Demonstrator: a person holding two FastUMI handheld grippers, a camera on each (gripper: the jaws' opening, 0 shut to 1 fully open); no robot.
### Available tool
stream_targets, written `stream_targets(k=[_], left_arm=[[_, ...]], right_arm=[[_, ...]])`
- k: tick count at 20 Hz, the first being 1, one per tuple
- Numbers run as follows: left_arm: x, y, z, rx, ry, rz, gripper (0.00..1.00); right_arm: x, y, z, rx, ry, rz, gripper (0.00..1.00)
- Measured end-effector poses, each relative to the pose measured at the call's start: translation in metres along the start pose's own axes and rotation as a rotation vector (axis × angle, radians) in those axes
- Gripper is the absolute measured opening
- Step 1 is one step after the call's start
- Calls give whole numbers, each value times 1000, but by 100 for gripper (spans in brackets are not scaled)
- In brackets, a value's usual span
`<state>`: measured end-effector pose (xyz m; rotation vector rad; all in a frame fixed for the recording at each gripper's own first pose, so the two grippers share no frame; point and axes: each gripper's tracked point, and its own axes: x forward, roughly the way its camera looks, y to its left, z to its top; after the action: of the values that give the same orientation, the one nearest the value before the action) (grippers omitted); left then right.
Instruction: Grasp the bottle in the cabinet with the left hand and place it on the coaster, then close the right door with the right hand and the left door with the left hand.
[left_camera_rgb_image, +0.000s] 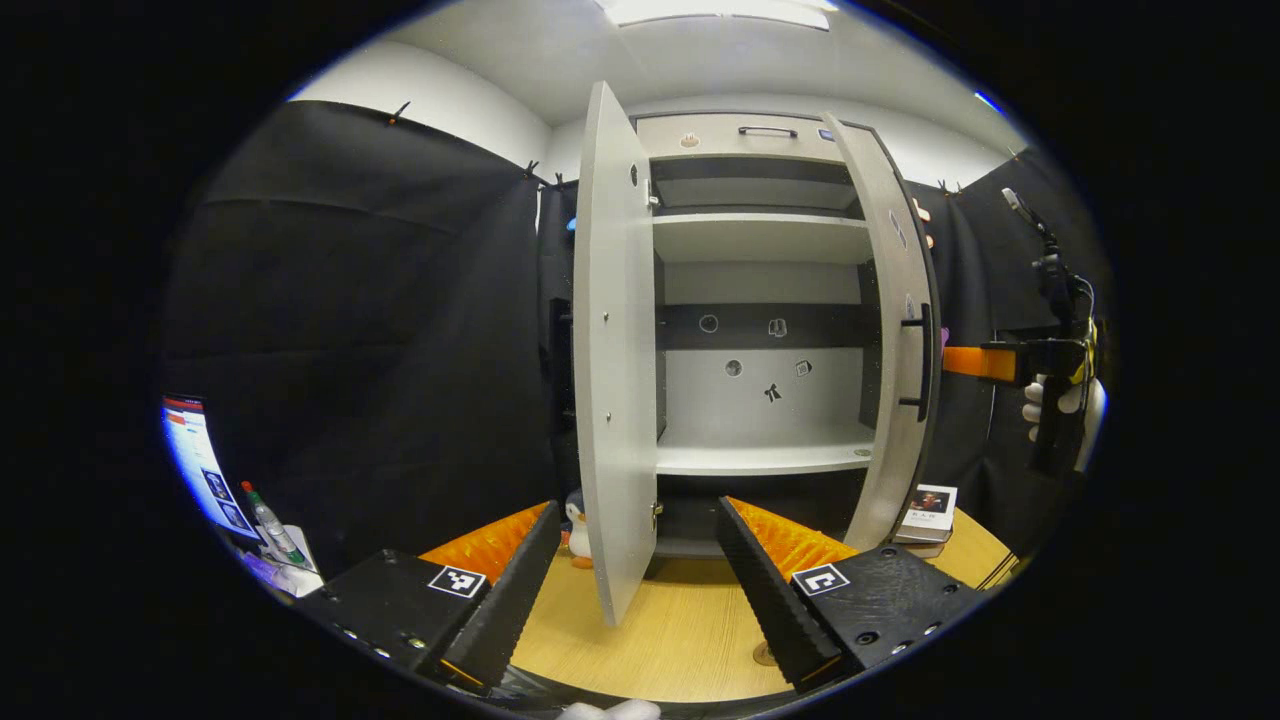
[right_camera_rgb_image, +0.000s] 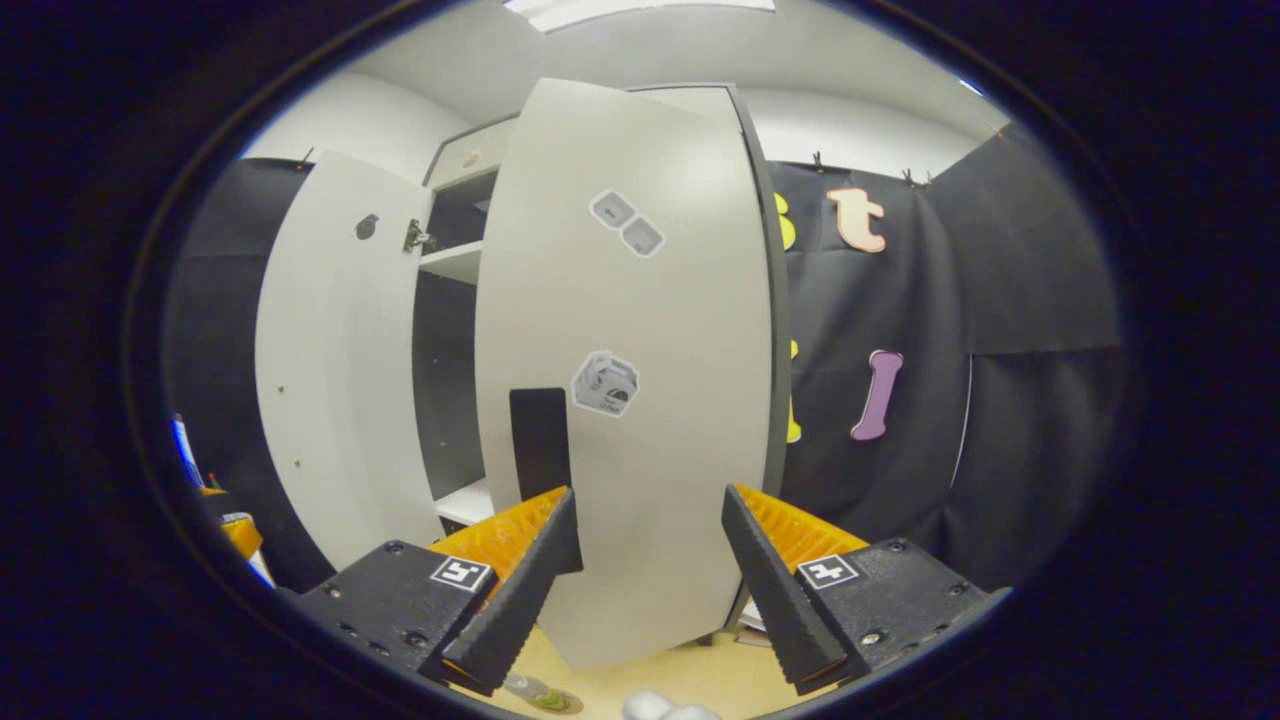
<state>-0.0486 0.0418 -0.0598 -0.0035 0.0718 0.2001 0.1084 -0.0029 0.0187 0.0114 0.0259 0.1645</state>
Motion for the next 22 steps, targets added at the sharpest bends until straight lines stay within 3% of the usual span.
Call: stream_targets(k=[7,14,18,22], left_arm=[[20,3,0,-16,-9,-70,95],[41,19,8,-20,-16,-98,95],[58,55,29,-3,-47,-69,95],[76,109,55,49,-101,10,97]], right_arm=[[-33,1,2,0,-4,-40,96],[-69,6,-27,13,41,-68,96],[-92,10,-59,1,101,-95,96],[-109,16,-83,4,161,-111,96]])
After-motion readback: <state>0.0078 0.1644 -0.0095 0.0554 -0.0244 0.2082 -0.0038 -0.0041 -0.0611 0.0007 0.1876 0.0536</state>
